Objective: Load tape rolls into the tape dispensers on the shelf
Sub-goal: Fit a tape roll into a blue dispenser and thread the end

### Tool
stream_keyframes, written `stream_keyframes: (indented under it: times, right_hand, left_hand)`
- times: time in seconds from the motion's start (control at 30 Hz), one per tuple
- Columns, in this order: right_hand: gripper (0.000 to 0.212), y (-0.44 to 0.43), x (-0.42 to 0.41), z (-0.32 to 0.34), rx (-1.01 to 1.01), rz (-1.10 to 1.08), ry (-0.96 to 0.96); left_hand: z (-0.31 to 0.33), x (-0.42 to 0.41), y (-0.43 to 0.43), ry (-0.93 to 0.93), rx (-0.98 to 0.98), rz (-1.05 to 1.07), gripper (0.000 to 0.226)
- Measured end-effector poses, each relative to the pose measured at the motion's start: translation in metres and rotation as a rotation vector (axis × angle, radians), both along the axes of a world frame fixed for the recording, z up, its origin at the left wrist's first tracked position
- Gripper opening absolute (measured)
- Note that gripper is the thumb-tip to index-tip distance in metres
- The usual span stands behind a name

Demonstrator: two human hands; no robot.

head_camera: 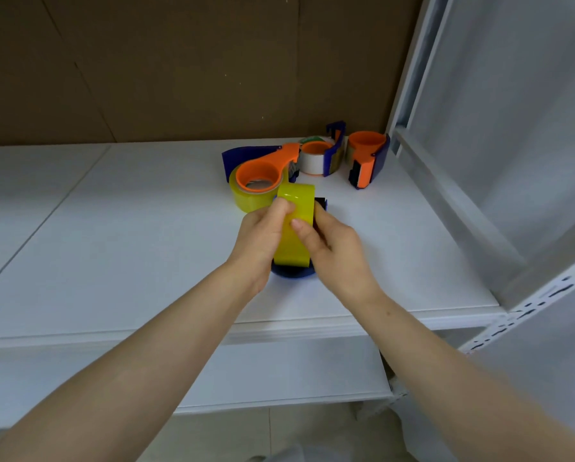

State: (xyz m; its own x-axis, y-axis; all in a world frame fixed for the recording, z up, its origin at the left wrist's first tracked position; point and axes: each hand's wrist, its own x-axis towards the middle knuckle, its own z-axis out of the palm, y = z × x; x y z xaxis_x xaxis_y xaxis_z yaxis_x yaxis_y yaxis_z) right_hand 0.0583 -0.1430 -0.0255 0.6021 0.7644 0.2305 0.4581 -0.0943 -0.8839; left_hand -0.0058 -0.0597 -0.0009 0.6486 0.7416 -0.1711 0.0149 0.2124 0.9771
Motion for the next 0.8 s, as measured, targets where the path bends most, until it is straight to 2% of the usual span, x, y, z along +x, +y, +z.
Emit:
stream_keyframes:
  times: [0.1, 0.17, 0.23, 0.3, 0.43, 0.57, 0.8]
  right_hand:
    - [0.066, -0.003, -0.005, -0.009, -0.048, -0.035, -0.193]
    - [0.070, -0.004, -0.007, -0.010, -0.046, -0.017, -0.161]
    - [0.070, -0.003, -0.005, -0.007, 0.001, 0.001, -0.033]
    - [0.066, -0.003, -0.003, -0.006, 0.036, -0.021, 0.023]
    - [0.046, -0.005, -0.004, -0.005, 0.048, -0.052, 0.005]
    - [0.057, -0.003, -0.007, -0.004, 0.012, -0.038, -0.048]
    - [0.071, -0.001, -0.010, -0.010, -0.003, -0.015, -0.062]
  left_hand:
    - [0.001, 0.001, 0.001, 0.008, 0.011, 0.028, 0.018]
    - [0.002, 0.001, 0.003, 0.014, -0.007, 0.032, 0.017]
    - [0.002, 0.000, 0.006, 0.013, -0.036, -0.001, 0.015]
    - [0.002, -0.001, 0.008, -0.004, -0.063, -0.050, 0.015]
    - [-0.001, -0.003, 0.005, 0.001, -0.064, -0.100, 0.040]
    - [0.000, -0.004, 0.006, 0.046, -0.065, -0.080, 0.013]
    - [0.005, -0.002, 0.011, 0.049, -0.183, -0.050, 0.016]
